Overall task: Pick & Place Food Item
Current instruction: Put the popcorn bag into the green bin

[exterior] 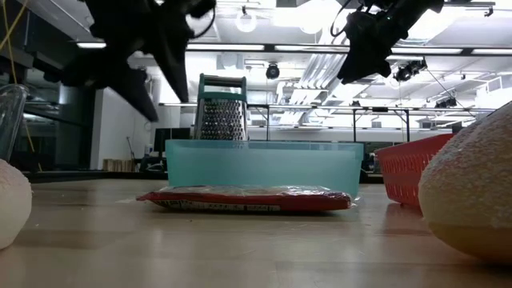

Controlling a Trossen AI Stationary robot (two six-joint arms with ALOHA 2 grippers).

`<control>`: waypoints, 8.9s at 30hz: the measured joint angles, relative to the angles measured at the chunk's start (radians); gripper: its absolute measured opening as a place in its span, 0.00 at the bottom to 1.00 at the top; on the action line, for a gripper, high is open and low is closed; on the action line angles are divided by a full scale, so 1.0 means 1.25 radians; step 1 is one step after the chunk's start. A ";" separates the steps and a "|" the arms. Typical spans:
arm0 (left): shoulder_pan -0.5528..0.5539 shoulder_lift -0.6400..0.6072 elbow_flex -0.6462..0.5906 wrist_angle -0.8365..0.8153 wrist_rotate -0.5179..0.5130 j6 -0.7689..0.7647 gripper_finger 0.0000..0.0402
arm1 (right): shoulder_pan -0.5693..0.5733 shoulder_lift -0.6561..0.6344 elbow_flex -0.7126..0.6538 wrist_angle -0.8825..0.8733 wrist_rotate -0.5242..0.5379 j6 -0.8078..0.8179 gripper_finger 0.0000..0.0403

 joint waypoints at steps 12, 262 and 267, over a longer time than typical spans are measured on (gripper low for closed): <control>-0.029 0.057 -0.004 0.059 -0.039 -0.051 0.49 | 0.000 0.000 0.000 0.001 0.000 0.000 0.28; 0.036 0.082 -0.288 0.585 0.113 0.077 0.49 | 0.668 0.660 0.156 0.184 0.083 0.017 0.28; 0.036 0.082 -0.288 0.577 0.131 0.073 0.49 | 0.668 0.660 0.156 0.189 0.084 0.020 0.28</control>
